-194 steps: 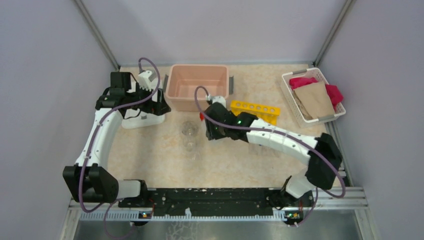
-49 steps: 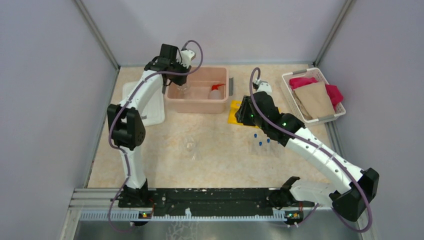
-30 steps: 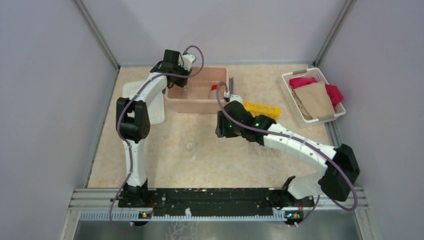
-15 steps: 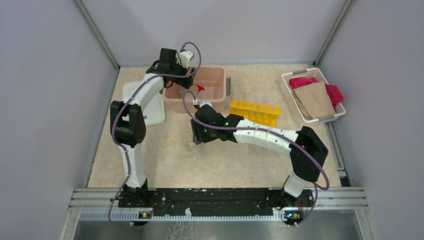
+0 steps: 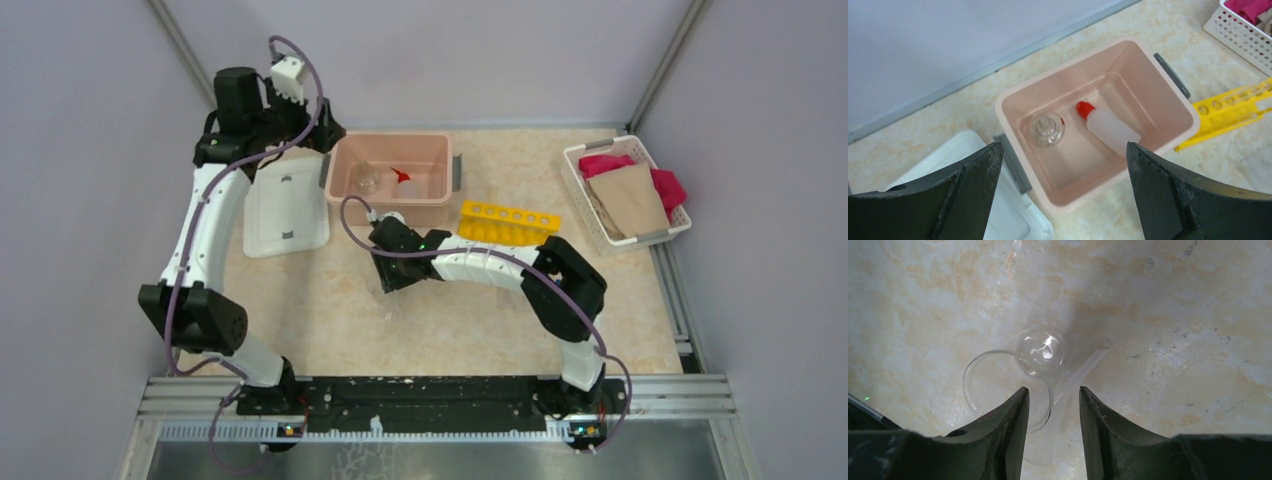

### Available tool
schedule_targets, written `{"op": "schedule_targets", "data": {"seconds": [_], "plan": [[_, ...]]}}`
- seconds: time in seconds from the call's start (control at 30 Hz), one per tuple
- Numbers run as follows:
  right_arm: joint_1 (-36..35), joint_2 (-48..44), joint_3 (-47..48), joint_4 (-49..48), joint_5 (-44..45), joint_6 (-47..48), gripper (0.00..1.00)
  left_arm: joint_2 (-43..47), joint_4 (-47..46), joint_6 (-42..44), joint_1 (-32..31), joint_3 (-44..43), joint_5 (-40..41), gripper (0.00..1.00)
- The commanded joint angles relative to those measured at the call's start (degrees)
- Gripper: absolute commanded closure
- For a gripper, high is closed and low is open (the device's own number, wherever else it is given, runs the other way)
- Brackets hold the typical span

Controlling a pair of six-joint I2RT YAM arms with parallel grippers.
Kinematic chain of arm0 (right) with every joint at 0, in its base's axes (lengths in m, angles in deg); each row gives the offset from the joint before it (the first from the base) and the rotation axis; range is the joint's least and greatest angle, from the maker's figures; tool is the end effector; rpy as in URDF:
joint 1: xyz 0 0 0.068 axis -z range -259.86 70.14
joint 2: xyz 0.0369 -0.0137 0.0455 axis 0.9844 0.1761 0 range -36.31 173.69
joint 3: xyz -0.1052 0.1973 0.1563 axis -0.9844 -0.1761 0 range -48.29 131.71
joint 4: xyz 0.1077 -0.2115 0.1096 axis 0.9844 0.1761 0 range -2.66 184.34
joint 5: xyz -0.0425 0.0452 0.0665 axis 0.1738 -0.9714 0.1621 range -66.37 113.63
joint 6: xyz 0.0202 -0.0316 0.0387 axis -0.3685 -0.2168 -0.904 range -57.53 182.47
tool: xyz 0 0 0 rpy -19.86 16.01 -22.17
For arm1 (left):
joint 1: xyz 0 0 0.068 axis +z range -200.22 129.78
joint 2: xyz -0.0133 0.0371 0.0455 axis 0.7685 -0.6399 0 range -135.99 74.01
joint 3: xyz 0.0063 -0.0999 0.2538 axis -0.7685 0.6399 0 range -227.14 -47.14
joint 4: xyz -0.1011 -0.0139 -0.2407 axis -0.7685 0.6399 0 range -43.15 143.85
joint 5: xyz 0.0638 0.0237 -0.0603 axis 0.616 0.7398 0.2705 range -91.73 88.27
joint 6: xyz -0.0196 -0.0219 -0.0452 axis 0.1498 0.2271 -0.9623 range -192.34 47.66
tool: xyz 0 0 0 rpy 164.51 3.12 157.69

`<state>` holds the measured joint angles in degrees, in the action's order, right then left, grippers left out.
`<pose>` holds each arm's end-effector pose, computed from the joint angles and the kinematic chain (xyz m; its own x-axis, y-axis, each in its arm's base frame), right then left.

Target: Organize the chemistry lab equipment

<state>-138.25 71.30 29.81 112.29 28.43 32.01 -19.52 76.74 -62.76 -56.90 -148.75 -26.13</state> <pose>0.2154 0.3445 0.2077 -0.7848 -0.3116 -0.5357 -0.4935 0.8371 0.2360 0.3650 -0.0575 0.4313 -0.2829 0.1857 -0.9410 0.5414 0.8407 0.0032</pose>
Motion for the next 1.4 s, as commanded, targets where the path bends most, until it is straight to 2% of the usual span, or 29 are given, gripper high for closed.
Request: {"op": "schedule_targets", "data": {"seconds": [0.0, 0.13, 0.27, 0.37, 0.63, 0.93, 1.23, 1.37], "plan": [[-0.6, 1.8, 3.9, -1.5, 1.2, 1.3, 0.6, 5.8, 4.3, -0.3, 3.3, 6.7, -5.3, 0.01], [-0.5, 3.2, 5.3, -1.2, 1.4, 1.5, 0.69, 10.4, 5.9, 2.6, 5.8, 13.3, -6.3, 0.01], [-0.5, 3.4, 7.6, 0.2, 1.7, 2.7, 0.85, 13.8, 8.0, 5.5, 6.3, 19.8, -6.6, 0.01], [-0.5, 2.7, 10.3, 2.6, 2.9, 3.6, 1.0, 16.4, 8.5, 7.2, 7.9, 23.8, -6.1, 0.01], [2.2, -1.5, 18.0, 8.4, 2.3, 4.7, 1.0, 19.8, 9.3, 8.9, 8.5, 26.6, -6.6, 0.01], [13.6, -4.4, 33.1, 17.1, 4.0, 7.8, 1.0, 19.0, 9.9, 8.7, 8.6, 25.5, -7.7, 0.01], [20.1, 5.9, 43.4, 21.3, 7.4, 10.0, 1.0, 17.4, 2.7, 9.0, 8.6, 32.8, -10.4, 0.05], [21.0, 12.5, 49.7, 24.1, 8.2, 10.2, 1.0, 14.0, 6.4, 11.6, 8.6, 31.0, -13.9, 0.09]]}}
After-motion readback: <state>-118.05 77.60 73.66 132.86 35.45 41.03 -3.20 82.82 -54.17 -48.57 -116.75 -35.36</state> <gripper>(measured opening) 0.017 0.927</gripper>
